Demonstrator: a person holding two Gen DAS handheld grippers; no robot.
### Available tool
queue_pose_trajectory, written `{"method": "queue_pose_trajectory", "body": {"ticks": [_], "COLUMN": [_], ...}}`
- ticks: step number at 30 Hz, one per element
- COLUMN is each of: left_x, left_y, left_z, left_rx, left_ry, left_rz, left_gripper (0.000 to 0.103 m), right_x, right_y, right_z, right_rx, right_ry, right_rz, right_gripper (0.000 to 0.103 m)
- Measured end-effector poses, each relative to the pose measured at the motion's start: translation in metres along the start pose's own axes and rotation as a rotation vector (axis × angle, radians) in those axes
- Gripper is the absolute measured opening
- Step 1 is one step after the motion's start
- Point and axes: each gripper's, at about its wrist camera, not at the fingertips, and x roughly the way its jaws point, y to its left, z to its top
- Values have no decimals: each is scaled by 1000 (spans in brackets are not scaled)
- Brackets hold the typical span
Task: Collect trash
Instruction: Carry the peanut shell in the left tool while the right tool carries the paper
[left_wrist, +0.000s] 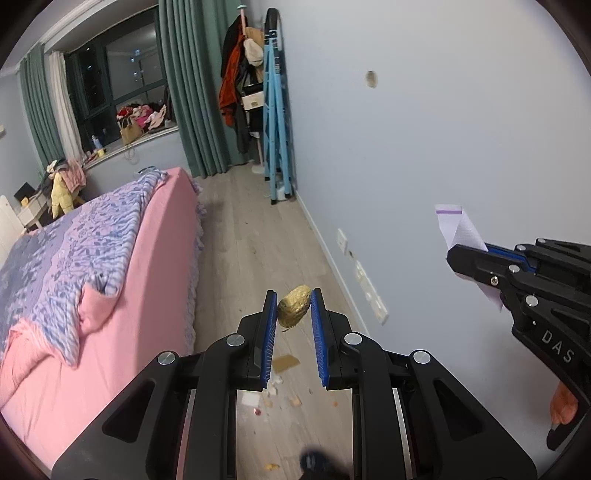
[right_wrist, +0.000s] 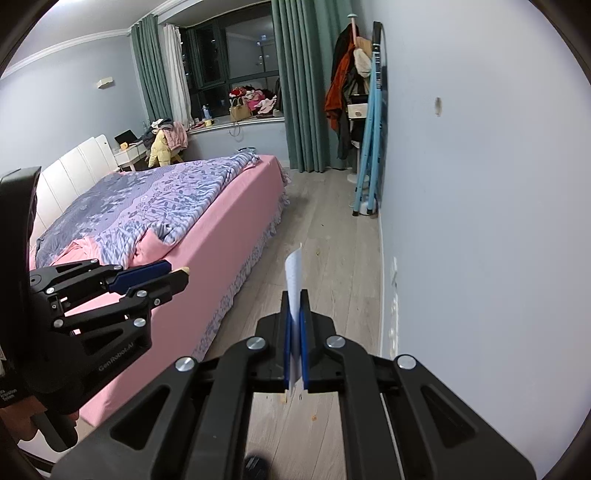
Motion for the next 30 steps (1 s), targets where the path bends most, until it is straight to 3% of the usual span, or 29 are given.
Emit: {"method": "queue_pose_trajectory", "body": {"ticks": [10, 21, 24, 27, 30], "left_x": [140, 292, 340, 395, 420], "left_y": [81, 134, 147, 168, 190], "left_z": [107, 250, 284, 345, 396], "left_rx": [-53, -73, -82, -86, -97], "left_ry": [2, -4, -6, 27, -6], "left_rz": [9, 5, 27, 71, 116], "left_gripper": [17, 17, 17, 17, 17], "right_x": [124, 276, 337, 386, 420], "right_y": [-15, -76, -105, -123, -128], "right_z": [113, 246, 297, 355, 411], "right_rx": [-80, -55, -31, -30, -76], "right_ry": [39, 18, -11, -5, -36], "right_rz": [-9, 18, 57, 87, 105], "right_gripper": [6, 6, 6, 6, 6]}}
